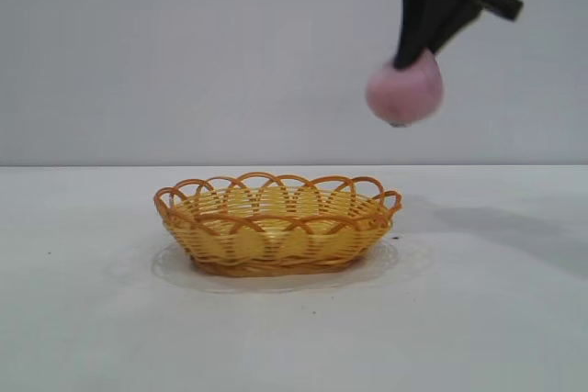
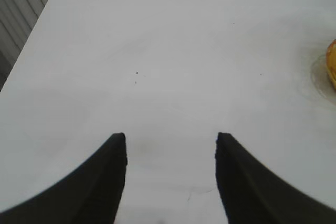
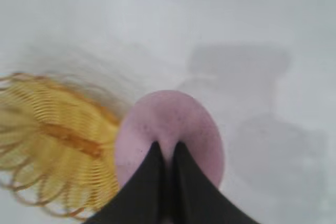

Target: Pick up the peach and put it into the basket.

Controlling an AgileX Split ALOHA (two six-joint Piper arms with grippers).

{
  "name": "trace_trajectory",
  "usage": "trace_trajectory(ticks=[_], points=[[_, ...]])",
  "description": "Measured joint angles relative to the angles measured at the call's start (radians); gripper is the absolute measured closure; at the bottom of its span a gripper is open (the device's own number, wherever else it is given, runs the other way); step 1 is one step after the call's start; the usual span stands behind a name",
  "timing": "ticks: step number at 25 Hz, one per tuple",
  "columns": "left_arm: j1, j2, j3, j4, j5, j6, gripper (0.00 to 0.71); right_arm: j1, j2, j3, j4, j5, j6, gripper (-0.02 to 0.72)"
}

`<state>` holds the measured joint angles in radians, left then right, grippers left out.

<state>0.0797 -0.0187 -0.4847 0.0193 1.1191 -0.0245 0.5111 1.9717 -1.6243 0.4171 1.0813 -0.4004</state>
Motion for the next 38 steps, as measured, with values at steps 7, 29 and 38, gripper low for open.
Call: trace_trajectory(ticks=[7, 29, 38], points=[[0.0, 0.0, 0.0, 0.0, 0.0, 0.0, 0.373, 0.041, 0.137, 0.0, 0.0, -0.026, -0.002, 0.703], [0.0, 0.0, 0.0, 0.0, 0.0, 0.0, 0.373, -0.049, 0.007, 0.0, -0.009, -0.005, 0.065, 0.314], [0.0, 0.0, 0.0, 0.0, 0.0, 0.0, 0.373, -0.365, 0.01, 0.037, -0.283, -0.053, 0.301, 0.314]])
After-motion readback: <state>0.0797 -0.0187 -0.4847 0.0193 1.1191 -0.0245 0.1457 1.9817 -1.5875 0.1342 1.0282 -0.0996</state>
